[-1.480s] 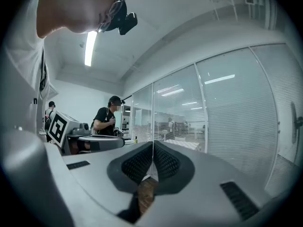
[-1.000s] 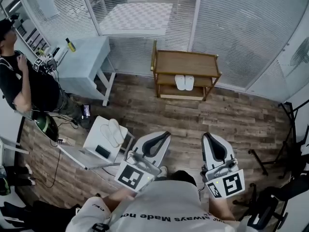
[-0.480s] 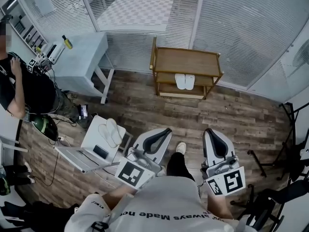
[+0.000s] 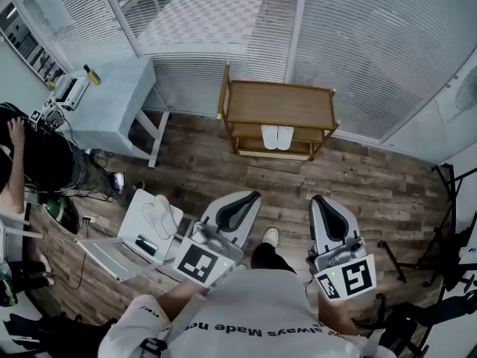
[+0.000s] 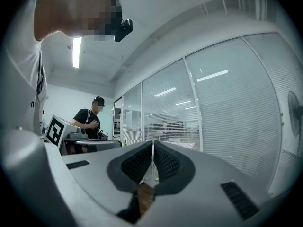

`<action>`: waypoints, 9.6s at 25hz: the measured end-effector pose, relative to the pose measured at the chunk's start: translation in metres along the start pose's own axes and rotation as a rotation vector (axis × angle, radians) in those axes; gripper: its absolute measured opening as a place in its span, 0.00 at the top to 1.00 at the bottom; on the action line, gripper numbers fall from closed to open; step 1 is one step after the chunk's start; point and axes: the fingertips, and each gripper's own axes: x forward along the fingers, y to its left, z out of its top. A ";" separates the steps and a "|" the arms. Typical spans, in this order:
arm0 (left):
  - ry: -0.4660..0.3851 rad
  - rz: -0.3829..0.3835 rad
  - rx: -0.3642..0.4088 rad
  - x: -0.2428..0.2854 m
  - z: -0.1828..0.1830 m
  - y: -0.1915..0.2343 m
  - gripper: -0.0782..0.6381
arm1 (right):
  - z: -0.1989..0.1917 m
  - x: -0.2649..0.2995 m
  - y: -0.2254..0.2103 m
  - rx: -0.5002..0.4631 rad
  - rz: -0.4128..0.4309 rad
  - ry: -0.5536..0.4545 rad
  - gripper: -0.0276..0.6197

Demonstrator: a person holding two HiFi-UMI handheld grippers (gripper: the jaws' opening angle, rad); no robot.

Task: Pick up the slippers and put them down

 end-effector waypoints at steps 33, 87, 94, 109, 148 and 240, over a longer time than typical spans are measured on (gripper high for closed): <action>0.024 0.042 -0.032 0.219 -0.014 0.158 0.86 | -0.017 0.213 -0.176 -0.019 0.059 0.069 0.93; 0.160 0.029 -0.065 0.359 -0.132 0.286 0.87 | -0.142 0.365 -0.286 0.070 0.041 0.243 0.93; 0.203 0.010 -0.071 0.352 -0.179 0.277 0.87 | -0.195 0.355 -0.284 0.095 0.047 0.312 0.93; 0.283 0.030 -0.120 0.336 -0.348 0.275 0.87 | -0.372 0.335 -0.277 0.173 0.013 0.414 0.87; 0.147 0.026 0.066 0.382 -0.668 0.354 0.87 | -0.702 0.403 -0.333 0.015 -0.029 0.371 0.80; 0.140 0.022 0.091 0.400 -0.714 0.399 0.87 | -0.789 0.442 -0.324 -0.244 0.127 0.825 0.93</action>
